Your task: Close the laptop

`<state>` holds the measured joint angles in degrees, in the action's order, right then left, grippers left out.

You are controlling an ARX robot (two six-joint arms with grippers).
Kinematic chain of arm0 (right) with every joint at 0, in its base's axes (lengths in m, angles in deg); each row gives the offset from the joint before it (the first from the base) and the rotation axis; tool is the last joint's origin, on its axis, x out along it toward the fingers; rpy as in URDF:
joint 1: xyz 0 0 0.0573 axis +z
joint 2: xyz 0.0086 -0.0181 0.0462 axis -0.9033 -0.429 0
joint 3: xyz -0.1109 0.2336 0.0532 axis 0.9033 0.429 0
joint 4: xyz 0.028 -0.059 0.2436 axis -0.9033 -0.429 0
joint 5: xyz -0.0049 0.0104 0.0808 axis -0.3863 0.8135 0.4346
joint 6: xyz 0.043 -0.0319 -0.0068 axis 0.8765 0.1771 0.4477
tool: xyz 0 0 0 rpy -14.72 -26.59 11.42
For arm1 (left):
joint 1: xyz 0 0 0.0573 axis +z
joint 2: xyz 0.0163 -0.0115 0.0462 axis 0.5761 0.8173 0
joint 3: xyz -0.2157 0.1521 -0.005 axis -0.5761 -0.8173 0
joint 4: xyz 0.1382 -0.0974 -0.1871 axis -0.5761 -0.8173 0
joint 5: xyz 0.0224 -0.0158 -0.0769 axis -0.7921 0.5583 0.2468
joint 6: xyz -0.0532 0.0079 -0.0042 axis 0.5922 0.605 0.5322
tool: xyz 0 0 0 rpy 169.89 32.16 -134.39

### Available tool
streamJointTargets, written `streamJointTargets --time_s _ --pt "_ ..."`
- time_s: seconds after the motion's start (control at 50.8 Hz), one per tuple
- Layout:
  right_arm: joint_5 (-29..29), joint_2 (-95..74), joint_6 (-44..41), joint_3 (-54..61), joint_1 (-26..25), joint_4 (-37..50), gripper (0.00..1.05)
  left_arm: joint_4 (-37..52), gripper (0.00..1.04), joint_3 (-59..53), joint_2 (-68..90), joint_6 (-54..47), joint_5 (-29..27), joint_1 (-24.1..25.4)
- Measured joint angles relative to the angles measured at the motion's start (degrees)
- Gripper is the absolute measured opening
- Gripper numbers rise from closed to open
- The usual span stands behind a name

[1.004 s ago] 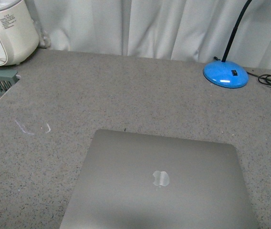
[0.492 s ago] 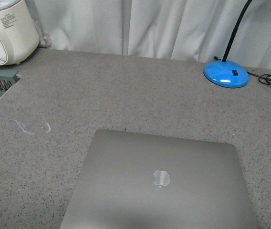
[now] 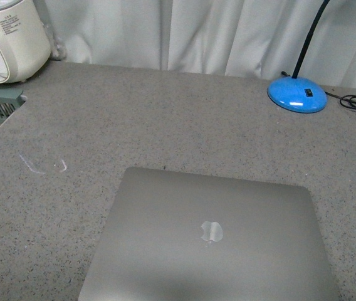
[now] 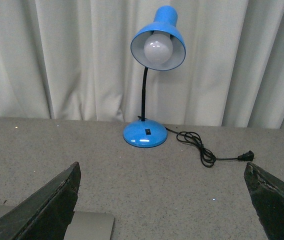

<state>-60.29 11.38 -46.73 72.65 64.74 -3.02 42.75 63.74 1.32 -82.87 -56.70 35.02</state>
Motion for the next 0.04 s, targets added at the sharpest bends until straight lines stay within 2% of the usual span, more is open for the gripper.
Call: streamJointTargets --time_s 0.039 --pt "0.00 0.00 0.00 0.00 0.00 0.00 0.96 0.00 0.98 -0.02 0.00 0.00 0.00 0.00"
